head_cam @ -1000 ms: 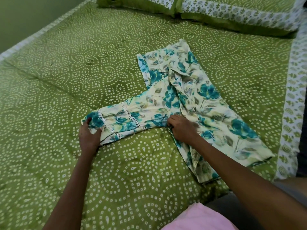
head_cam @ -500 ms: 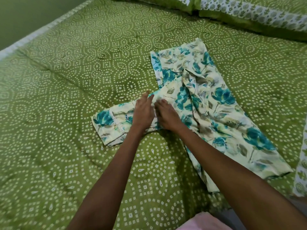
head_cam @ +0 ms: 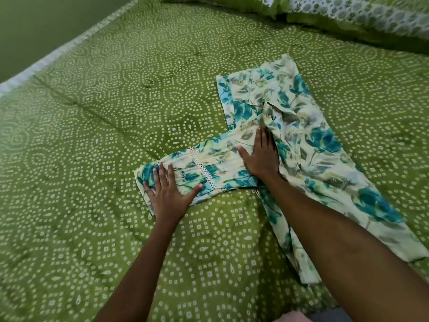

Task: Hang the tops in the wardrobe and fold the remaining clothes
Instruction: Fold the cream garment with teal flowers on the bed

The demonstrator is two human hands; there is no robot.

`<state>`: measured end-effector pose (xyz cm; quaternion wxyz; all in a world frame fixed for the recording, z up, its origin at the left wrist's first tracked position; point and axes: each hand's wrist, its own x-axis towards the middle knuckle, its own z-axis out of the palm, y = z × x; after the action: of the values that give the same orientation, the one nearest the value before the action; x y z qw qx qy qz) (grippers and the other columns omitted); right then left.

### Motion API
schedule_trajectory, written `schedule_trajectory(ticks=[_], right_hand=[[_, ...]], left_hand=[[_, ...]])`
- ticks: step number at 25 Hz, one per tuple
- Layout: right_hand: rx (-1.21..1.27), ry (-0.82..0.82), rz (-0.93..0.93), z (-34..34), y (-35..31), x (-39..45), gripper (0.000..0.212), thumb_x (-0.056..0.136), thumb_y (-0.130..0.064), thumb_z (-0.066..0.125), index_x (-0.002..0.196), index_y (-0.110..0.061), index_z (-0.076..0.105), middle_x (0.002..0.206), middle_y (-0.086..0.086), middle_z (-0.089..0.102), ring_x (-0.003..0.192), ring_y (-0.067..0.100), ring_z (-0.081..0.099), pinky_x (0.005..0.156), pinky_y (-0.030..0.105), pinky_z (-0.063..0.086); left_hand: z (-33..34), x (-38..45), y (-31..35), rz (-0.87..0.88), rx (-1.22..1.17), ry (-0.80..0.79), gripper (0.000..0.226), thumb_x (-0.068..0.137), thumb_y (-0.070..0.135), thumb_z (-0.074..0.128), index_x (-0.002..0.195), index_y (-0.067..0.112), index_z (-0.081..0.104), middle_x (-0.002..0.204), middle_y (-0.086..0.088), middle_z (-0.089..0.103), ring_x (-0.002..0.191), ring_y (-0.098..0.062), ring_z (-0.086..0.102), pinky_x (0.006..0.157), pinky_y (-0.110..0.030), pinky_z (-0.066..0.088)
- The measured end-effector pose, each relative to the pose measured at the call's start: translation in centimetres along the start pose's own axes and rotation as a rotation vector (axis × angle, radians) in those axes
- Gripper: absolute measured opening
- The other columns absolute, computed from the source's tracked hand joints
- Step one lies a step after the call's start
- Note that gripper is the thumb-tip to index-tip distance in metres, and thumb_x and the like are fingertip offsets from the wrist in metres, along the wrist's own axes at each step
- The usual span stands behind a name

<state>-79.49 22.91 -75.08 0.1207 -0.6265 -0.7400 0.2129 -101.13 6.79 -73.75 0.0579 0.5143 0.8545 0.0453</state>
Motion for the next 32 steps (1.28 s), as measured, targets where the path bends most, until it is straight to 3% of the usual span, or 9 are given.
schedule_trajectory(ticks=[6, 11, 13, 15, 18, 20, 25, 29, 32], right_hand=[[-0.054, -0.113, -0.11, 0.9, 1.0, -7.3, 0.073, 0.099, -0.05, 0.027, 0.15, -0.007, -0.003, 0.158, 0.011, -0.009, 0.145, 0.022, -0.01, 0.114, 0.031, -0.011], [-0.119, -0.342, -0.237, -1.8, 2.7, -14.6, 0.068, 0.1, -0.045, 0.025, 0.15, -0.01, -0.006, 0.158, 0.006, -0.013, 0.145, 0.017, -0.013, 0.114, 0.029, -0.01], [0.007, -0.495, -0.248, -3.6, 3.6, -17.0, 0.064, 0.1, -0.041, 0.033, 0.151, -0.014, 0.004, 0.159, 0.002, -0.005, 0.146, 0.016, -0.003, 0.115, 0.028, 0.001], [0.454, -0.581, -0.1, -6.1, 4.7, -18.3, 0.046, 0.099, -0.025, 0.045, 0.142, -0.011, 0.039, 0.151, 0.008, 0.032, 0.136, 0.019, 0.033, 0.11, 0.029, 0.023], [0.854, -0.176, 0.106, -10.4, 9.2, -19.1, 0.018, 0.09, 0.0, 0.055, 0.098, -0.009, 0.068, 0.101, 0.011, 0.068, 0.092, 0.017, 0.063, 0.094, 0.042, 0.05], [0.64, -0.073, 0.124, -13.1, 13.9, -20.0, 0.025, 0.084, 0.005, 0.059, 0.096, -0.015, 0.068, 0.1, 0.008, 0.066, 0.082, 0.0, 0.061, 0.081, 0.023, 0.053], [0.127, -0.219, -0.043, -16.8, 22.7, -23.2, 0.043, 0.067, 0.009, 0.067, 0.107, -0.007, 0.069, 0.129, 0.008, 0.055, 0.12, 0.02, 0.047, 0.096, 0.019, 0.034], [0.01, 0.031, -0.222, -16.0, 23.7, -23.9, 0.032, 0.062, 0.012, 0.07, 0.091, -0.003, 0.071, 0.105, 0.017, 0.064, 0.102, 0.037, 0.057, 0.088, 0.044, 0.048], [-0.068, 0.123, -0.244, -15.8, 23.9, -23.7, 0.029, 0.058, 0.014, 0.071, 0.083, 0.0, 0.069, 0.087, 0.02, 0.061, 0.083, 0.038, 0.059, 0.069, 0.038, 0.05]], left_hand=[[-0.2, 0.3, 0.0, 0.004, 0.02, 0.009, 0.114, 0.064, 0.091, 0.011, 0.151, 0.018, 0.004, 0.159, -0.005, -0.003, 0.146, -0.021, -0.006, 0.11, -0.051, -0.015], [-0.7, -0.8, 2.0, -0.066, -0.031, 0.0, 0.092, 0.085, 0.072, 0.034, 0.151, 0.012, 0.01, 0.159, -0.01, 0.003, 0.146, -0.026, -0.002, 0.114, -0.051, -0.008], [-0.5, -2.1, 4.8, -0.085, -0.073, 0.011, 0.076, 0.095, 0.056, 0.033, 0.15, 0.009, 0.012, 0.158, -0.013, 0.005, 0.145, -0.029, -0.001, 0.117, -0.049, -0.001], [0.4, -4.3, 8.3, -0.037, -0.153, 0.008, 0.067, 0.098, 0.047, 0.033, 0.15, 0.01, 0.013, 0.158, -0.013, 0.006, 0.146, -0.028, 0.001, 0.118, -0.046, 0.0], [1.5, -9.4, 14.1, 0.156, -0.394, 0.001, 0.067, 0.094, 0.045, 0.046, 0.147, 0.011, 0.024, 0.156, -0.012, 0.017, 0.144, -0.027, 0.012, 0.116, -0.042, 0.009], [1.5, -13.1, 17.3, 0.34, -0.515, -0.004, 0.061, 0.089, 0.045, 0.053, 0.137, 0.009, 0.043, 0.144, -0.014, 0.039, 0.134, -0.027, 0.034, 0.11, -0.04, 0.028], [2.6, -19.5, 19.2, 1.037, -0.305, -0.062, 0.051, 0.075, 0.054, 0.057, 0.107, 0.016, 0.063, 0.11, -0.007, 0.06, 0.103, -0.019, 0.052, 0.088, -0.03, 0.034], [3.3, -21.5, 19.0, 0.946, -0.205, -0.041, 0.041, 0.071, 0.041, 0.05, 0.099, 0.014, 0.062, 0.096, -0.005, 0.06, 0.085, -0.021, 0.058, 0.075, -0.031, 0.047], [2.4, -21.6, 18.9, 0.842, -0.153, 0.047, 0.032, 0.063, 0.036, 0.05, 0.083, 0.014, 0.06, 0.081, -0.003, 0.057, 0.069, -0.018, 0.056, 0.062, -0.026, 0.048]])
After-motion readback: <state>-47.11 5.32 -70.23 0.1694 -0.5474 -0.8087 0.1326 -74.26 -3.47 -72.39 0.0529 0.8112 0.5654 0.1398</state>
